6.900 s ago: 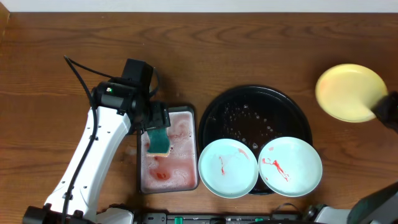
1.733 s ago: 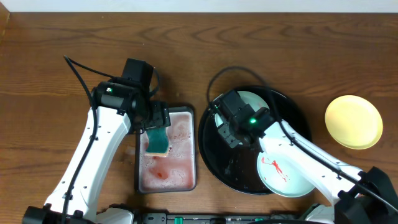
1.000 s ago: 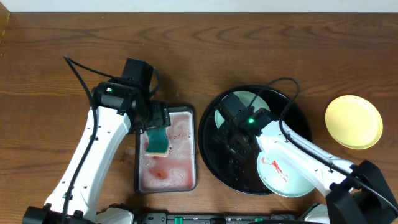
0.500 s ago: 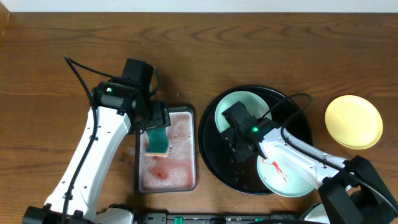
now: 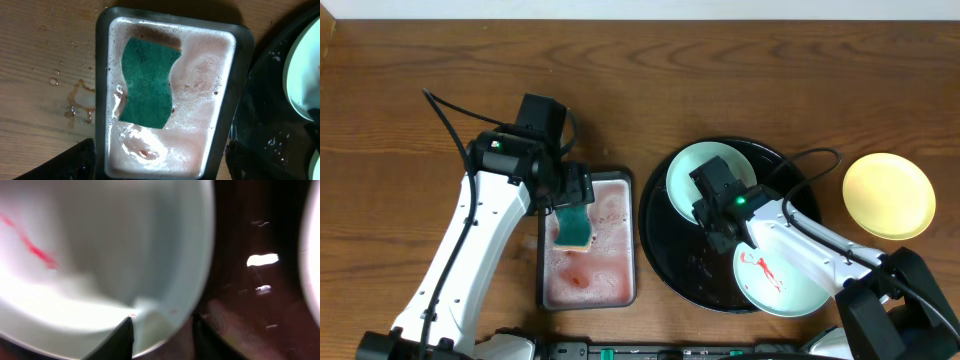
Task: Clean dirty plates on tray and stack at the side
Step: 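Drag the pale green plate to the back of the black tray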
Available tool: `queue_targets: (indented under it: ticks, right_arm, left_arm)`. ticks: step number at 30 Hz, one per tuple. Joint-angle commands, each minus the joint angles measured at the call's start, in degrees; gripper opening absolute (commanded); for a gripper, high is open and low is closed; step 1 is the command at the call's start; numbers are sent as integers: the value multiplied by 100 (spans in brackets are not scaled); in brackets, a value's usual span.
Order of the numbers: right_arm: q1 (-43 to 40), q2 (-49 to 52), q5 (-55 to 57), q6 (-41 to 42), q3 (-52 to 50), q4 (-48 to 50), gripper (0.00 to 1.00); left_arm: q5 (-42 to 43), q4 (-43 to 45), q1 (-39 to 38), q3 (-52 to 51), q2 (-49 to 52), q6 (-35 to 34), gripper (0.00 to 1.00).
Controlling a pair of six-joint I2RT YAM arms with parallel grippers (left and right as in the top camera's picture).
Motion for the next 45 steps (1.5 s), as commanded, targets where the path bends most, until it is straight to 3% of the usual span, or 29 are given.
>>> queue_targets:
  ticks: [1, 2, 11, 14, 17, 22, 30, 38, 40, 43, 45]
  right_arm:
    - [-4, 59, 173, -485, -35, -236, 12]
    - [-4, 59, 221, -704, -35, -378, 1]
    - [-26, 59, 442, -1539, -33, -472, 1]
    - [-26, 50, 599, -2457, -31, -7, 1]
    - [-59, 24, 680, -4030, 7, 577, 1]
    - [-358, 24, 807, -6030, 142, 546, 1]
    - [-1060, 24, 809, -7930, 142, 103, 1]
    - [-1572, 24, 942, -9270, 142, 892, 1]
    - [-1580, 13, 929, -9630, 173, 1150, 8]
    - [-1591, -50, 822, -9621, 330, 988, 33]
    - [-1602, -151, 476, -9497, 483, 706, 40]
  left_arm:
    - [-50, -20, 9, 9, -4, 52, 83]
    - [-48, -20, 9, 9, -4, 52, 83]
    - [-50, -20, 9, 9, -4, 52, 83]
    - [-48, -20, 9, 9, -4, 52, 83]
    - [-48, -20, 9, 9, -4, 52, 83]
    - [-48, -20, 9, 9, -4, 52, 83]
    - [-50, -20, 9, 9, -4, 55, 83]
    - [-48, -20, 9, 9, -4, 52, 83]
    - [-48, 9, 9, 7, -4, 52, 83]
    - [-48, 50, 9, 9, -4, 52, 83]
    - [-48, 52, 9, 7, -4, 52, 83]
